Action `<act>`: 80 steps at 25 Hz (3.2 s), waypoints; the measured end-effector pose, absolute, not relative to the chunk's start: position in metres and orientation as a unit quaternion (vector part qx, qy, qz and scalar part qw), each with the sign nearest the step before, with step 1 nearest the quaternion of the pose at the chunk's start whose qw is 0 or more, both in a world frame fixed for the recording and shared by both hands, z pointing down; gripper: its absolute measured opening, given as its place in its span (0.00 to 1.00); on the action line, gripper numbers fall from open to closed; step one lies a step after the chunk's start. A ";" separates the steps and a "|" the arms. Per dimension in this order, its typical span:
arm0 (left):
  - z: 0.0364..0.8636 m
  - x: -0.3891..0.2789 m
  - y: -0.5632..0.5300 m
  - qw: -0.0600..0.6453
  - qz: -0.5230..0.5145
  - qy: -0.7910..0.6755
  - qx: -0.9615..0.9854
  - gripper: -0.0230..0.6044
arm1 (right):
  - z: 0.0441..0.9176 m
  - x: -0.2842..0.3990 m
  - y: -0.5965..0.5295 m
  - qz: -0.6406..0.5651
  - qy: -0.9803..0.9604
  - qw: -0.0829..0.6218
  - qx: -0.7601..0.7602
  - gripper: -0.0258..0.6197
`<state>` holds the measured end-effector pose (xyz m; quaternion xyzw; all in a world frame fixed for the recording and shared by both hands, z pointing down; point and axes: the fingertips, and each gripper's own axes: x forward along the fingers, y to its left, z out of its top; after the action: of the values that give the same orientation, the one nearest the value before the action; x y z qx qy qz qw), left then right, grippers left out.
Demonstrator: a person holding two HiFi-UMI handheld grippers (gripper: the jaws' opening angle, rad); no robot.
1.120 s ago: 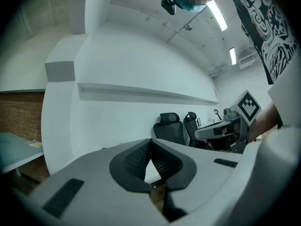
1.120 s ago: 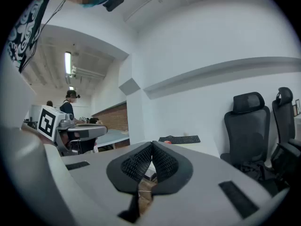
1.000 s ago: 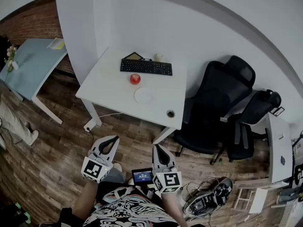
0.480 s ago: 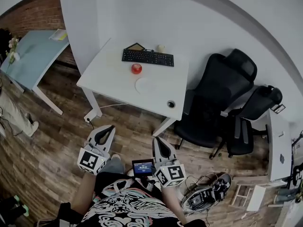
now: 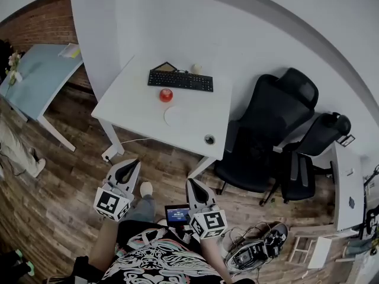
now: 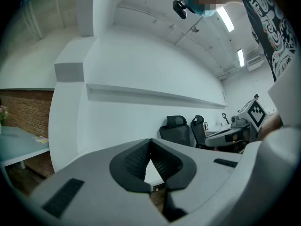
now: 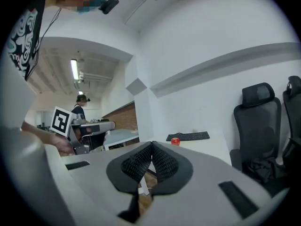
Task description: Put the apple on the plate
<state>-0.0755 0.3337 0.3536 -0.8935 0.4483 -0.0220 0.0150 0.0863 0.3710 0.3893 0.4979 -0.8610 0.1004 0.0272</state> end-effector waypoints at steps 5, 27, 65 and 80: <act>0.363 -0.071 0.299 0.016 -0.036 0.451 -0.892 0.06 | 0.395 0.095 0.340 0.095 -0.854 0.036 0.510 0.08; 0.389 -0.105 0.055 0.000 -0.069 0.443 -0.894 0.06 | 0.414 0.070 0.100 0.126 -0.818 0.076 0.556 0.08; 0.434 -0.102 -0.102 -0.009 -0.056 0.391 -0.919 0.06 | 0.448 0.029 -0.054 0.144 -0.808 0.093 0.563 0.08; 0.464 -0.084 -0.127 -0.024 -0.071 0.382 -0.921 0.06 | 0.478 0.026 -0.091 0.161 -0.819 0.114 0.539 0.08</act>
<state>-0.0838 -0.1269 0.4640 -0.9211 0.3819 -0.0714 -0.0240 0.0259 -0.0908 0.4776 0.5391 -0.8187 0.1612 0.1144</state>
